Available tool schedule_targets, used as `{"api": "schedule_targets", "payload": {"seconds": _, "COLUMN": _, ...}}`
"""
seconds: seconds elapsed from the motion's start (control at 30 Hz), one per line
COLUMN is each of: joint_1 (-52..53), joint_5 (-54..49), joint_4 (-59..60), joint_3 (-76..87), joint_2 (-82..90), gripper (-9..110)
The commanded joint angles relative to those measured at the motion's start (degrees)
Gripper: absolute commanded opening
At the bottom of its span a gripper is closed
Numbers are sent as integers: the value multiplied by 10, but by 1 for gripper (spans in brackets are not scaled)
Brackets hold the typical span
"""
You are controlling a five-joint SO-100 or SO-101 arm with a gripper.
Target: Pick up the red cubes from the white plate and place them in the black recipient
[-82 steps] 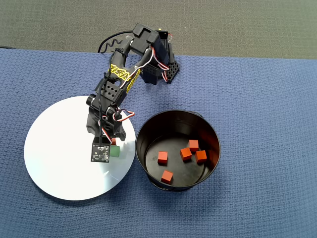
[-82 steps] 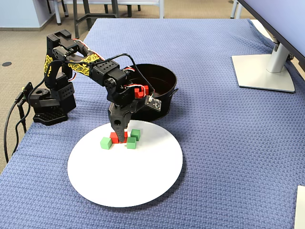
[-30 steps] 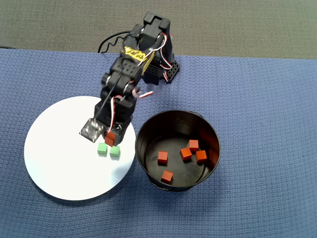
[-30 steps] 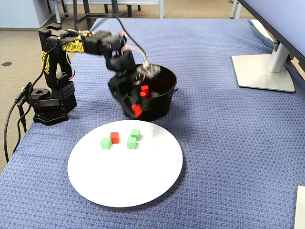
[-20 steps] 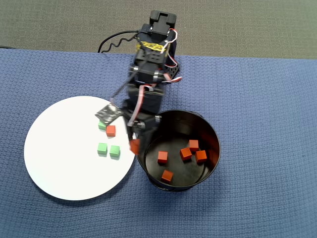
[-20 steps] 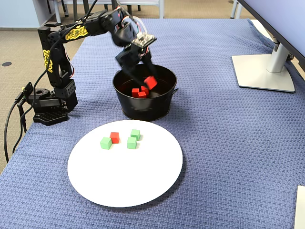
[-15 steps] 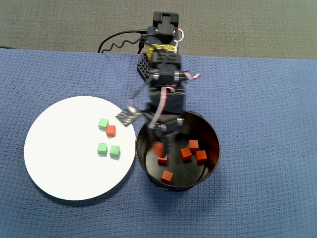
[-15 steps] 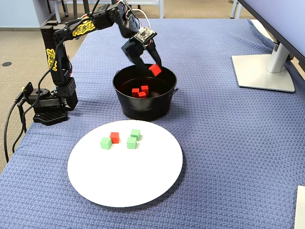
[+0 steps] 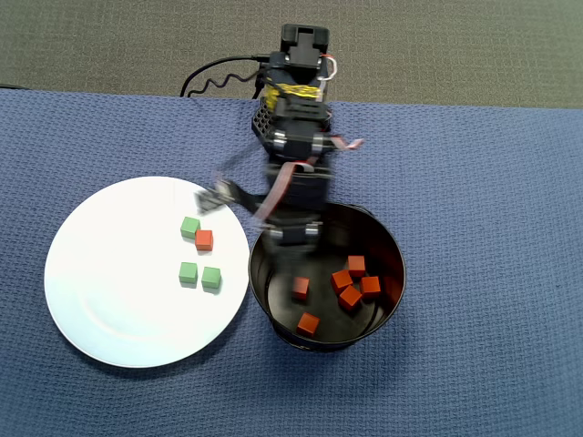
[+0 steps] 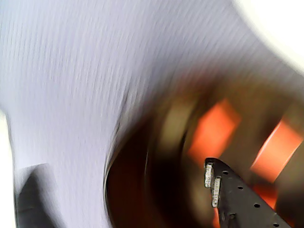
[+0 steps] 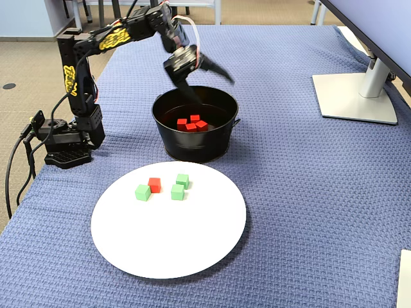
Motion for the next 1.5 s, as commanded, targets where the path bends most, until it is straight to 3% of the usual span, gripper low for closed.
{"api": "schedule_targets", "payload": {"seconds": 0.0, "joint_1": 105, "joint_5": -5, "joint_4": 28, "joint_3": -25, "joint_2": 40, "gripper": 30}}
{"api": "schedule_targets", "payload": {"seconds": 0.33, "joint_1": 278, "joint_5": -47, "joint_4": 25, "joint_3": 109, "joint_2": 57, "gripper": 26}}
{"api": "schedule_targets", "payload": {"seconds": 0.53, "joint_1": 330, "joint_5": -87, "joint_4": -33, "joint_3": 207, "joint_2": 40, "gripper": 31}}
{"api": "schedule_targets", "payload": {"seconds": 0.8, "joint_1": 288, "joint_5": -68, "joint_4": -33, "joint_3": 243, "joint_2": -2, "gripper": 31}}
{"api": "schedule_targets", "payload": {"seconds": 1.47, "joint_1": 239, "joint_5": -142, "joint_4": -56, "joint_3": 330, "joint_2": -5, "gripper": 23}}
